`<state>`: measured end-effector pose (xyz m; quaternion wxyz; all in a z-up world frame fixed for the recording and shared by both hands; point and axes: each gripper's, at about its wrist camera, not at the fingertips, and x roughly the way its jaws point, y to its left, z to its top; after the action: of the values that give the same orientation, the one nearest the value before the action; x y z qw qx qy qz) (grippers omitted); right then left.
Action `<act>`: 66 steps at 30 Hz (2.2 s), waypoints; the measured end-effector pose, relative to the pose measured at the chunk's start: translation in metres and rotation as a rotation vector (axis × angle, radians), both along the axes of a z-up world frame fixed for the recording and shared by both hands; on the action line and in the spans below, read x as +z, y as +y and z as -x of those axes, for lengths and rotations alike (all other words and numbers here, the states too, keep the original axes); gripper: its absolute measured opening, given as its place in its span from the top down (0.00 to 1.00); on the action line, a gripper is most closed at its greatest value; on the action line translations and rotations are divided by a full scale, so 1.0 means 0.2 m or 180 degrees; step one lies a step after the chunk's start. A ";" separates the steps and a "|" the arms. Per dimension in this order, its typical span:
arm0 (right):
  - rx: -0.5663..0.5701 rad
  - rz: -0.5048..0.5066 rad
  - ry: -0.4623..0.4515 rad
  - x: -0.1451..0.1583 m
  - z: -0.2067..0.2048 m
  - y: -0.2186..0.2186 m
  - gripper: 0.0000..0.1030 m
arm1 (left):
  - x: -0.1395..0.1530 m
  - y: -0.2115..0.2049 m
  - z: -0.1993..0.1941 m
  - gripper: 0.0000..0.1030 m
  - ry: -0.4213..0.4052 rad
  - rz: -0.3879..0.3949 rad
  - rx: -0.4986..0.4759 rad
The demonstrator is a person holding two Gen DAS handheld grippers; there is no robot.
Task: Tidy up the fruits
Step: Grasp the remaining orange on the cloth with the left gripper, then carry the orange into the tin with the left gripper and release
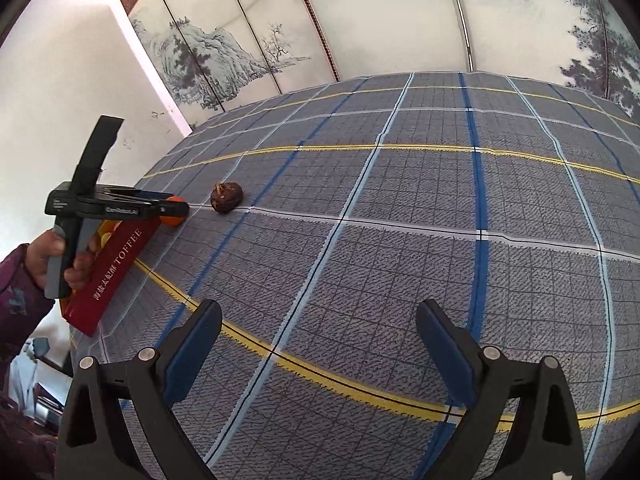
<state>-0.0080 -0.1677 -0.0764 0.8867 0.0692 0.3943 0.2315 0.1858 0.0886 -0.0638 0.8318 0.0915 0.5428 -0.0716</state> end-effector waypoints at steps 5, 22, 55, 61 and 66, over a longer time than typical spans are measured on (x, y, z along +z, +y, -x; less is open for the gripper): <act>-0.0030 -0.0017 0.0031 -0.01 -0.01 -0.01 0.06 | 0.05 -0.03 0.12 0.62 -0.0018 0.0404 -0.0015; -0.0044 0.0249 0.0101 -0.03 -0.03 0.05 0.01 | 0.38 0.05 0.82 0.62 -0.0711 0.0643 0.0398; -0.0197 0.1131 0.0073 -0.07 0.00 0.20 0.00 | 0.23 0.62 1.06 0.61 -0.0987 0.0119 0.1014; -0.0201 0.1132 0.0069 -0.07 0.01 0.20 0.00 | 0.16 0.76 1.09 0.61 -0.0895 0.0092 0.1185; -0.0202 0.1134 0.0067 -0.07 0.01 0.20 0.00 | 0.13 0.84 1.10 0.61 -0.0877 0.0075 0.1282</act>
<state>-0.0095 -0.1270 -0.0908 0.8876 -0.0741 0.4359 0.1291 -0.0336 0.2559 -0.0373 0.8965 -0.0193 0.4306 0.1025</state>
